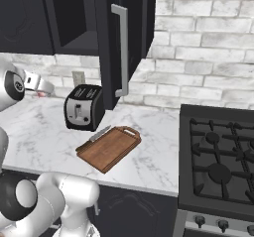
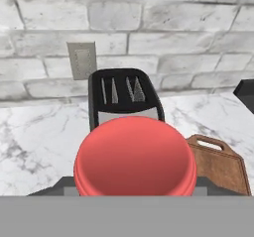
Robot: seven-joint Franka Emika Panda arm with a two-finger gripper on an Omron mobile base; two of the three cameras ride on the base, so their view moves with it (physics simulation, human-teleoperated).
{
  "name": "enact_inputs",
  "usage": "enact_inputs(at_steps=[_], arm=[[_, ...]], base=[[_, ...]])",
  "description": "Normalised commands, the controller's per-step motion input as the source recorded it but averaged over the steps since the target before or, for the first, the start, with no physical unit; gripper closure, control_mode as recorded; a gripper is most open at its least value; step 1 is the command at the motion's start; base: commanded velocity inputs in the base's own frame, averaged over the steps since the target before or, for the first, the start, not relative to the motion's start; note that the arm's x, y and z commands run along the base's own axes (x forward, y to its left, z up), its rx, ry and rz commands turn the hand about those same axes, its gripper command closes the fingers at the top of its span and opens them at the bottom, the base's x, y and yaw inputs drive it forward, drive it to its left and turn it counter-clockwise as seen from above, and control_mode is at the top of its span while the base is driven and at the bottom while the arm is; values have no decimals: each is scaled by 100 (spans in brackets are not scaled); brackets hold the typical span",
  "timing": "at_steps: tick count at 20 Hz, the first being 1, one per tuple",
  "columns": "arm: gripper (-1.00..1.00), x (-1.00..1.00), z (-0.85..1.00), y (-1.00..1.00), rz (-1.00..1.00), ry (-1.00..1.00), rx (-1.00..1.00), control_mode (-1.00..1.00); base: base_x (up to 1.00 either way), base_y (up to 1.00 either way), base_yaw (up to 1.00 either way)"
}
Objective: Pick the bread, place it on the cutting board, pick the jam, place it on the counter, and close the cabinet.
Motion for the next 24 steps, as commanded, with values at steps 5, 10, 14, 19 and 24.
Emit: enact_inputs(at_steps=[5, 10, 14, 19, 24], arm=[[100, 0, -41, 11, -3, 2, 0, -100], [100, 0, -38, 13, -3, 4, 0, -100], [100, 0, -33, 8, -1, 6, 0, -100], [100, 0, -28, 6, 0, 7, 0, -100], [100, 0, -26, 1, 0, 9, 0, -100]], base=[[0, 0, 0], [0, 0, 0], [0, 0, 0], [0, 0, 0], [0, 0, 0]])
